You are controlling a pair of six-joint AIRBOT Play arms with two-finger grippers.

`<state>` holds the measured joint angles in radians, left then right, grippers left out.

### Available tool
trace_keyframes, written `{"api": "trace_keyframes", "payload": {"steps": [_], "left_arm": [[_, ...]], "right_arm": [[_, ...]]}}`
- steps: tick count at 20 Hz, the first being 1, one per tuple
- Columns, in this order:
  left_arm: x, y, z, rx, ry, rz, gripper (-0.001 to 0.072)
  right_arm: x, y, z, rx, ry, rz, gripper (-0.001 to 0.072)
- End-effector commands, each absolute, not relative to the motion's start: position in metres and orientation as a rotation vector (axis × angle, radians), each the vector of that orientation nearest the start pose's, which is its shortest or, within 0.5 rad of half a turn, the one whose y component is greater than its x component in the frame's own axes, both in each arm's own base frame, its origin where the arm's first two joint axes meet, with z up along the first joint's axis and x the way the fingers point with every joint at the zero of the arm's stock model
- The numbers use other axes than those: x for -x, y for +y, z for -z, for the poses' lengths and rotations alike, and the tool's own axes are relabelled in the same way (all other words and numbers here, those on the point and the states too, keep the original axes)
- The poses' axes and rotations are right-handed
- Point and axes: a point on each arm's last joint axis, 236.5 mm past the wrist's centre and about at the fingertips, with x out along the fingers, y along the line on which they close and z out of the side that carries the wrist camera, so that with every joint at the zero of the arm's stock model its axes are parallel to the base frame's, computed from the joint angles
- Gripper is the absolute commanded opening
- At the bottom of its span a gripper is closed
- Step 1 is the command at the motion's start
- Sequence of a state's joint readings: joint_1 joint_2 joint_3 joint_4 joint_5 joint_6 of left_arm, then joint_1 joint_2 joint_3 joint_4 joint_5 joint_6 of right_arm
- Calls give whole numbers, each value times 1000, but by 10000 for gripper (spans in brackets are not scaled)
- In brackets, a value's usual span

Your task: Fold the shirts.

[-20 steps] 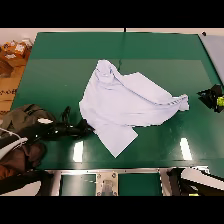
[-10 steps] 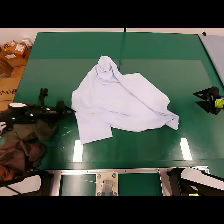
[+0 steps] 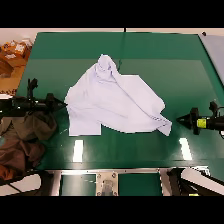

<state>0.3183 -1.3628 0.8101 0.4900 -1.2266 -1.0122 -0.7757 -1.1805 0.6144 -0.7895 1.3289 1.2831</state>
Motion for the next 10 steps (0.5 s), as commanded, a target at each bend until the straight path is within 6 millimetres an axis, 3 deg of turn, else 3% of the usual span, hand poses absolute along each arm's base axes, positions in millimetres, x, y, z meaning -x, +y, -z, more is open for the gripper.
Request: {"api": "trace_keyframes", "payload": {"steps": [1,2,3,4,8,10], "left_arm": [[-352,-90,15,907,1200,546,26],[-351,-91,15,907,1202,549,26],[-351,-91,15,908,1202,549,26],[-351,-91,15,907,1202,548,26],[-352,-91,15,907,1201,547,26],[-352,-91,15,907,1201,547,26]], "right_arm": [[-220,-15,66,-1166,1351,83,16],[-212,-17,68,-1153,1358,136,133],[-205,-21,73,-1142,1374,187,402],[-204,-23,77,-1134,1376,199,536],[-207,-13,100,-1092,1403,184,530],[-214,-4,113,-1062,1433,156,456]]}}
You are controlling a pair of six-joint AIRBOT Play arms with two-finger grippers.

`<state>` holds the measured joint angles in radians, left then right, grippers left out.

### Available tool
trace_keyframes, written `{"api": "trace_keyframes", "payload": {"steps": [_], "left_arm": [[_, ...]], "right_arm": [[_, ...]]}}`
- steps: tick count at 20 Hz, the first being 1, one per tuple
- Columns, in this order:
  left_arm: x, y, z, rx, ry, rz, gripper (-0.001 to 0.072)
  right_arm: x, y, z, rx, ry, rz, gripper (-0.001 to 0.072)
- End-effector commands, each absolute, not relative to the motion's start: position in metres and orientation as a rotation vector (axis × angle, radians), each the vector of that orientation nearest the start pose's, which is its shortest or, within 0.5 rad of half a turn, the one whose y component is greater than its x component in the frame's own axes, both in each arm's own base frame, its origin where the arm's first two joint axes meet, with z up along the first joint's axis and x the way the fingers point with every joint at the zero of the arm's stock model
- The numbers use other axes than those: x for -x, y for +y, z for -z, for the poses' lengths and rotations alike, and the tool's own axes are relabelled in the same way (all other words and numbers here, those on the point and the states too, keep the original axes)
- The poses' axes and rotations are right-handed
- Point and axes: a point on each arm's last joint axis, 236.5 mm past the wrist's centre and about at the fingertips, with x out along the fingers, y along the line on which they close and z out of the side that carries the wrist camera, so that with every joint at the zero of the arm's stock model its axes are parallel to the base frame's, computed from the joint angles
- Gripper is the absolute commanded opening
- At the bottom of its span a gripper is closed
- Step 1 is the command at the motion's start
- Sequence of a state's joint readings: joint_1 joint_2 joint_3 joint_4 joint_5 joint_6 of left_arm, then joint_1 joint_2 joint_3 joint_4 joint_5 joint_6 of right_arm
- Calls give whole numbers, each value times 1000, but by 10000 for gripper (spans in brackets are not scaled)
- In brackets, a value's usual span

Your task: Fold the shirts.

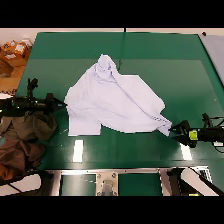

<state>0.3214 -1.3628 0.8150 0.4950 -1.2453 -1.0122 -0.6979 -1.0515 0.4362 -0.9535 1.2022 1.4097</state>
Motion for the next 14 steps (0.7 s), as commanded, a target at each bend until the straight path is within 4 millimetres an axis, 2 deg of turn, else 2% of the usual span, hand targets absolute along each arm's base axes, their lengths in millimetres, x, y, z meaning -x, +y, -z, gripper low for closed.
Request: {"api": "trace_keyframes", "payload": {"steps": [1,2,3,5,6,8,9,11,12,14], "left_arm": [[-352,-91,15,907,1201,547,26],[-352,-91,15,906,1201,547,26],[-352,-90,15,903,1199,550,26],[-353,-91,8,877,1182,570,25],[-358,-90,-4,855,1158,588,25],[-372,-87,-49,772,1059,627,24],[-379,-85,-84,724,990,640,24],[-386,-83,-168,598,812,660,24],[-383,-85,-218,523,705,668,24],[-361,-92,-314,351,483,682,24]], "right_arm": [[-223,2,117,-1056,1419,119,364],[-232,8,116,-1054,1400,76,203],[-241,12,112,-1047,1375,26,71],[-259,11,96,-1037,1315,-27,15],[-269,8,84,-1030,1289,-48,14],[-296,3,38,-989,1203,-128,14],[-312,2,0,-957,1130,-187,14],[-340,1,-95,-863,930,-284,14],[-348,0,-146,-801,815,-304,13],[-348,-2,-253,-659,583,-305,13]]}}
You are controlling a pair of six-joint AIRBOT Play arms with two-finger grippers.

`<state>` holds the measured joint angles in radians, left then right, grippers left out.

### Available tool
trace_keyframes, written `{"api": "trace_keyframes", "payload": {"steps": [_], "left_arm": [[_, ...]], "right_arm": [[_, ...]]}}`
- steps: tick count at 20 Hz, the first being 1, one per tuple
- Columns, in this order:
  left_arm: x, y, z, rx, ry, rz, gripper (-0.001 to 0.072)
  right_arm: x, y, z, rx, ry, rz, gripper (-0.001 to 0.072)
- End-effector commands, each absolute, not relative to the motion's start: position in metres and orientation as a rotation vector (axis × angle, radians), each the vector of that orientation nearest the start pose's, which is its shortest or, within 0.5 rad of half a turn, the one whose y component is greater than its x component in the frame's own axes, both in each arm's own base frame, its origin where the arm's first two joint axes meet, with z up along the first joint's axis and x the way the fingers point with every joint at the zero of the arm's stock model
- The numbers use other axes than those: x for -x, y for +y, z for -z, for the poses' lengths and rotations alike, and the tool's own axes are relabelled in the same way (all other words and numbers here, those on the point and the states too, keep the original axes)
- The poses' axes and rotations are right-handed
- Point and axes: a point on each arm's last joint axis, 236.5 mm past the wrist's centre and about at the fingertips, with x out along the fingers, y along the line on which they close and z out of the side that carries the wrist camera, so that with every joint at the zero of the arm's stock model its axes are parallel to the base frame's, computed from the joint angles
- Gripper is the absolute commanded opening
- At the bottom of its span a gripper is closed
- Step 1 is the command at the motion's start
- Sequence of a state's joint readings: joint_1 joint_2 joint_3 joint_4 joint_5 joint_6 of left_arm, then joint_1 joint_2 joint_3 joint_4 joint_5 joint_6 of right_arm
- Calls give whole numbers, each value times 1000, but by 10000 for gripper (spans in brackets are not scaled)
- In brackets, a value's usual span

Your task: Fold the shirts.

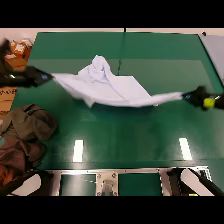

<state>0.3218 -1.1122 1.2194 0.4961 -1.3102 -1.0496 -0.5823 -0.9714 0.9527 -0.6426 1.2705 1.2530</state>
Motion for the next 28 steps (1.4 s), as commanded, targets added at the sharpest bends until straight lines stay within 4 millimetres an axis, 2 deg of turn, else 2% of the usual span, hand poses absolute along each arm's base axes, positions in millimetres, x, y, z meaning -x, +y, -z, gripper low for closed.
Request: {"api": "trace_keyframes", "payload": {"steps": [1,2,4,6,8,9,10,12,14,16,17,19,22,24,26,28], "left_arm": [[-342,-97,-366,264,355,679,24],[-318,-103,-416,182,222,669,25],[-261,-118,-497,47,-11,650,25],[-208,-135,-547,-58,-167,647,25],[-171,-147,-571,-98,-247,647,26],[-164,-148,-576,-104,-260,635,26],[-165,-143,-576,-100,-257,607,25],[-186,-123,-565,-60,-189,521,26],[-228,-98,-542,1,-92,454,26],[-275,-88,-501,99,35,482,26],[-299,-85,-475,166,107,507,26],[-353,-85,-414,285,239,581,26],[-432,-110,-298,396,408,628,26],[-482,-126,-223,434,485,579,26],[-524,-138,-162,468,539,516,27],[-553,-150,-110,458,558,472,26]], "right_arm": [[-340,-2,-306,-596,464,-287,13],[-328,-3,-355,-538,344,-262,13],[-295,-1,-437,-437,124,-197,13],[-257,4,-499,-342,-67,-123,13],[-224,12,-541,-250,-219,-49,13],[-212,17,-553,-225,-264,-26,13],[-206,19,-557,-223,-283,-11,14],[-209,12,-549,-242,-259,13,14],[-231,-13,-522,-310,-193,30,14],[-263,-44,-474,-438,-91,35,14],[-283,-62,-441,-508,-21,44,13],[-324,-89,-359,-625,139,43,14],[-384,-103,-230,-746,356,41,14],[-418,-108,-157,-802,468,70,14],[-445,-116,-94,-857,569,108,13],[-465,-124,-40,-916,660,137,14]]}}
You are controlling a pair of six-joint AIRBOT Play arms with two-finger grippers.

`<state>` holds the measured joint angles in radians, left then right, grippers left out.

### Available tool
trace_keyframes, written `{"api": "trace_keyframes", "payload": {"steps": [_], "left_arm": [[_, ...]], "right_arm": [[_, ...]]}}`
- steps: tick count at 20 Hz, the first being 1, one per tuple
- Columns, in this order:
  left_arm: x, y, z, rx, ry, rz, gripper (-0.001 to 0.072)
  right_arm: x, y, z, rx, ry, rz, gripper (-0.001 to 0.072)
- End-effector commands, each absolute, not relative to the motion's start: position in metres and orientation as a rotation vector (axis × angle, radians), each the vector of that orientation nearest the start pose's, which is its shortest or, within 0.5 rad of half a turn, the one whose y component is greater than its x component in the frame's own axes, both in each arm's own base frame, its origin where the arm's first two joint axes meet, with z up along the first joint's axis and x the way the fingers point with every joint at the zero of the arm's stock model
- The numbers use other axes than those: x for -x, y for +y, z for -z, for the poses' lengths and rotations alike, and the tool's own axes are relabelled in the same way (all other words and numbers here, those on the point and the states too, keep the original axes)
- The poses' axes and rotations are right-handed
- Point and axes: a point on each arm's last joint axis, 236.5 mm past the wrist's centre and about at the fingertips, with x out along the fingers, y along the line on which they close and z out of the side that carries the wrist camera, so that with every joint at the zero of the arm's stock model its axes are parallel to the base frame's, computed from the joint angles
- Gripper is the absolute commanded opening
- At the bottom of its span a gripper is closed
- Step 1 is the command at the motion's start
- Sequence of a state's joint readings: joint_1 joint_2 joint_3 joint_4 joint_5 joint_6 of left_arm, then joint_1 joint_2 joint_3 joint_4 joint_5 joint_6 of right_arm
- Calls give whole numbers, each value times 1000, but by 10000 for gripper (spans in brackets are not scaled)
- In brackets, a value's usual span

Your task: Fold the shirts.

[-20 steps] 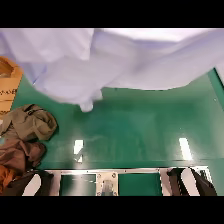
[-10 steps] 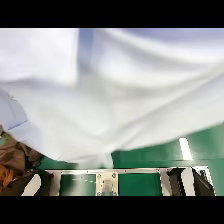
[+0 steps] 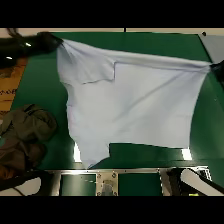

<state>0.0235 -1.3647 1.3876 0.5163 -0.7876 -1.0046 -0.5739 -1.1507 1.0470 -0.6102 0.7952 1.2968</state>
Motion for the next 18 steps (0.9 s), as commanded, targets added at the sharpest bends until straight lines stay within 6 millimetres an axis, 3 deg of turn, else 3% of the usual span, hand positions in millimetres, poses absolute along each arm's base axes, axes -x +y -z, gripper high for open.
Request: {"api": "trace_keyframes", "payload": {"steps": [1,3,4,5,6,7,8,9,10,11,12,13,16,18], "left_arm": [[-564,-161,-87,460,568,470,27],[-575,-180,-58,484,598,498,28],[-578,-186,-49,501,618,511,115],[-579,-188,-44,503,632,525,482],[-578,-186,-46,515,641,537,622],[-573,-183,-52,515,660,577,590],[-565,-178,-59,516,695,632,590],[-552,-170,-63,513,753,687,588],[-539,-160,-66,529,817,723,588],[-524,-149,-67,545,888,751,497],[-510,-140,-67,552,946,782,158],[-495,-133,-68,568,991,822,27],[-464,-120,-65,629,1128,856,24],[-429,-113,-44,589,1313,820,23]], "right_arm": [[-474,-126,-20,-953,690,143,13],[-492,-130,8,-1001,717,132,14],[-499,-131,15,-1026,720,123,21],[-503,-132,16,-1030,724,113,160],[-504,-135,11,-1029,721,103,331],[-501,-141,2,-1036,717,86,379],[-496,-147,-7,-1048,722,61,368],[-487,-154,-14,-1056,734,29,316],[-473,-159,-20,-1062,757,-14,186],[-460,-160,-21,-1076,784,-53,74],[-446,-158,-20,-1092,825,-85,14],[-433,-154,-18,-1106,863,-110,14],[-400,-133,-12,-1128,952,-140,13],[-372,-121,-3,-1111,1013,-101,13]]}}
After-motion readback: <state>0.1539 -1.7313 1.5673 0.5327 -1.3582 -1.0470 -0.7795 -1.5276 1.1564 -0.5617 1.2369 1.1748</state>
